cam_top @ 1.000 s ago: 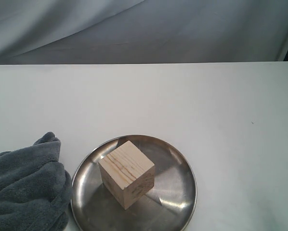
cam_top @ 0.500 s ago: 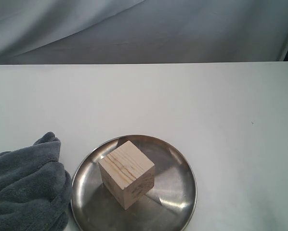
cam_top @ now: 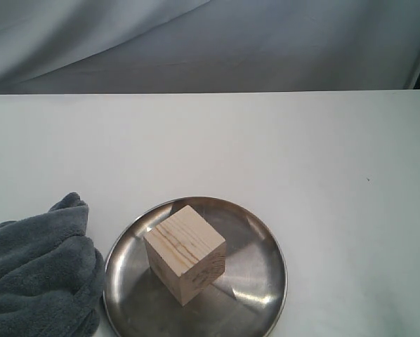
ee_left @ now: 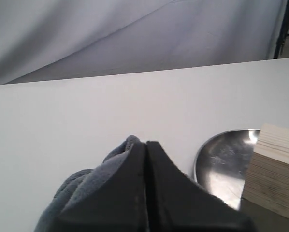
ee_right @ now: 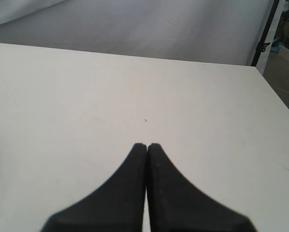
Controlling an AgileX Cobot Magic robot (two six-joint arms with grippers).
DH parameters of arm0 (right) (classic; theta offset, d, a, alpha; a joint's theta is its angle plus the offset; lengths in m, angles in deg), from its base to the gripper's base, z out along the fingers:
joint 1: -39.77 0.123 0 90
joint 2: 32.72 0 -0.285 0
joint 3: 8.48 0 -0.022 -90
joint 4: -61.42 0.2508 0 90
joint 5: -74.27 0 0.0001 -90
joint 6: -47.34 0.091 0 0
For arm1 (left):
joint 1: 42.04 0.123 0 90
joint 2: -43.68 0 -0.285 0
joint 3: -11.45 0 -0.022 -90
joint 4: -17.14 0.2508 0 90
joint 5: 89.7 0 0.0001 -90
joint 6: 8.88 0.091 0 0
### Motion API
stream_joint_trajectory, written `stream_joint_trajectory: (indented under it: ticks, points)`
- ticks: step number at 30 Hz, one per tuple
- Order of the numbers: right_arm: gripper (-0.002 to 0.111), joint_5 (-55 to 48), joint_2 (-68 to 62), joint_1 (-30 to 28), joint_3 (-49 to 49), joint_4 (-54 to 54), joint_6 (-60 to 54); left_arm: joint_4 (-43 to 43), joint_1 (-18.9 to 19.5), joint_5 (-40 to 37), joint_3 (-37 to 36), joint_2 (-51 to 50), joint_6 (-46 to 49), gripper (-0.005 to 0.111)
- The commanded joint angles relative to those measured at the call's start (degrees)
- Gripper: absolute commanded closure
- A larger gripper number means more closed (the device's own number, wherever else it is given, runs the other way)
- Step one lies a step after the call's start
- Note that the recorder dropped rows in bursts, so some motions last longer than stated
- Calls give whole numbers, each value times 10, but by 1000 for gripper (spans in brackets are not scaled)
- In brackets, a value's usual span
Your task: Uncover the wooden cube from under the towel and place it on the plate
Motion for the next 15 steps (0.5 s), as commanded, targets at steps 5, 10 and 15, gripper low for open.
stream_joint_trajectory:
  ticks: [5,10,15]
  points:
    - [108,1,4,-5,-2,3,-2,4,68,6,-3,2,0,107]
    - [108,1,4,-5,-2,3,-2,4,106,6,-3,2,0,107]
    - [108,1,4,-5,-2,3,-2,9,145,6,-3,2,0,107]
